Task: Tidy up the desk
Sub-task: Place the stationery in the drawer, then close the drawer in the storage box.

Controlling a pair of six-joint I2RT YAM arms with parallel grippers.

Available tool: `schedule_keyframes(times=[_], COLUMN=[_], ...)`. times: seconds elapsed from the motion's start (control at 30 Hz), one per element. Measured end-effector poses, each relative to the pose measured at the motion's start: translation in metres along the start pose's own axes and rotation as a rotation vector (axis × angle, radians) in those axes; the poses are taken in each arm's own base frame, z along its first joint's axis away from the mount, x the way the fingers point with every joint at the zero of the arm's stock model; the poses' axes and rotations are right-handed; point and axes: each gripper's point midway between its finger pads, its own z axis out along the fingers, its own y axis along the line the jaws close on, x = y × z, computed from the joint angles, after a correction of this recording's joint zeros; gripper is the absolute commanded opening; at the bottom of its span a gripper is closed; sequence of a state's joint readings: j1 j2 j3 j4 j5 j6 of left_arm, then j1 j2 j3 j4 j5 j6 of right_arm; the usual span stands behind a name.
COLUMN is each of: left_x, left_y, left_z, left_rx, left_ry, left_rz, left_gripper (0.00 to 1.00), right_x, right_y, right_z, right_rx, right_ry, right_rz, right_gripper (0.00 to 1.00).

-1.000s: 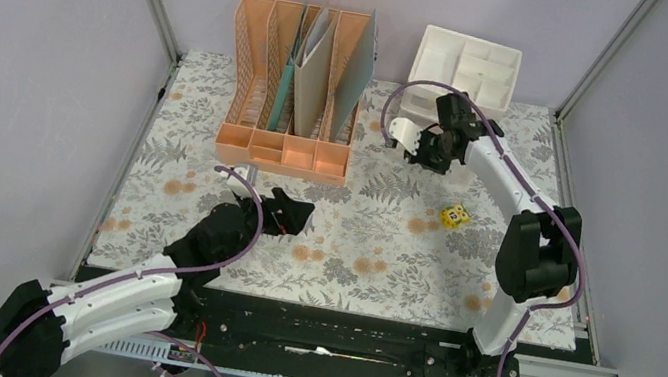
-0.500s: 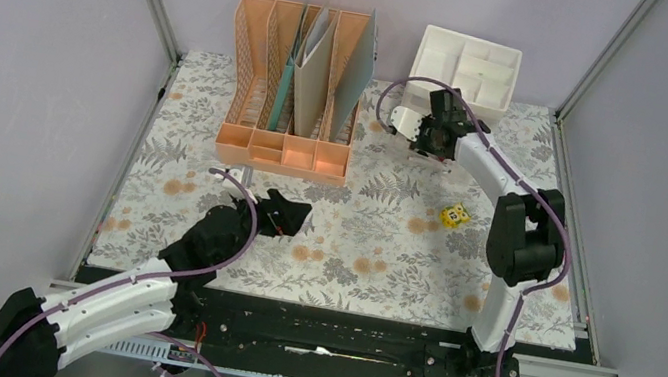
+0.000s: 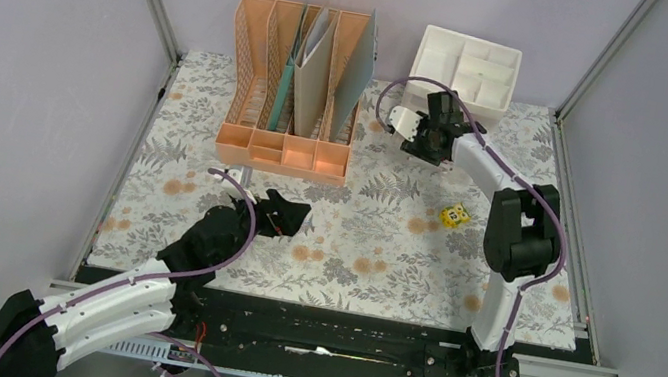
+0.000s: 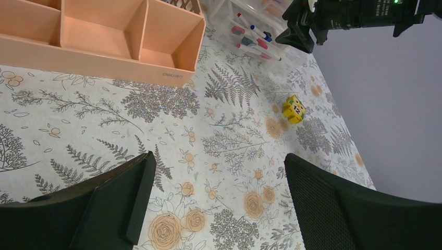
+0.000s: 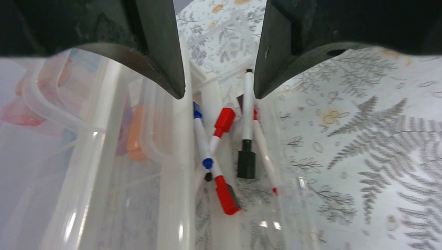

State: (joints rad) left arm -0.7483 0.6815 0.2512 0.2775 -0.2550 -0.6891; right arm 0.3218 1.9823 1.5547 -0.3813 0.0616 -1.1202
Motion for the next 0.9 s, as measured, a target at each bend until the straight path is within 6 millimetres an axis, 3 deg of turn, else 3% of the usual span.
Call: schedule_keyframes(times=[0.17, 0.4, 0.67, 0.9], left_x=[0.0, 0.001, -0.005, -0.057], left_y=[0.0, 0.001, 0.003, -0.009], left_z=[0.0, 0.0, 0.002, 0.01], left_rx=[-0.001, -0.005, -0.047, -0.093], left_ry=[-0.001, 0.004, 0.03, -0.044], left_rz=[0.0, 0.005, 0.055, 0.087], left_gripper=[0.99, 0.99, 0.99, 0.99], right_x=[-0.012, -0.039, -0.035, -0.015], right_y=[0.022, 0.058, 0.098, 0.102], right_z=[-0.012, -0.048, -0.05, -0.031], right_rx=[-0.1, -0.264, -0.395, -0.356], right_ry=[-0.081, -0.255, -0.272, -0.186], right_rz=[0.062, 0.131, 0.162, 0.155], right_gripper=[0.59, 0.53, 0.17, 0.02])
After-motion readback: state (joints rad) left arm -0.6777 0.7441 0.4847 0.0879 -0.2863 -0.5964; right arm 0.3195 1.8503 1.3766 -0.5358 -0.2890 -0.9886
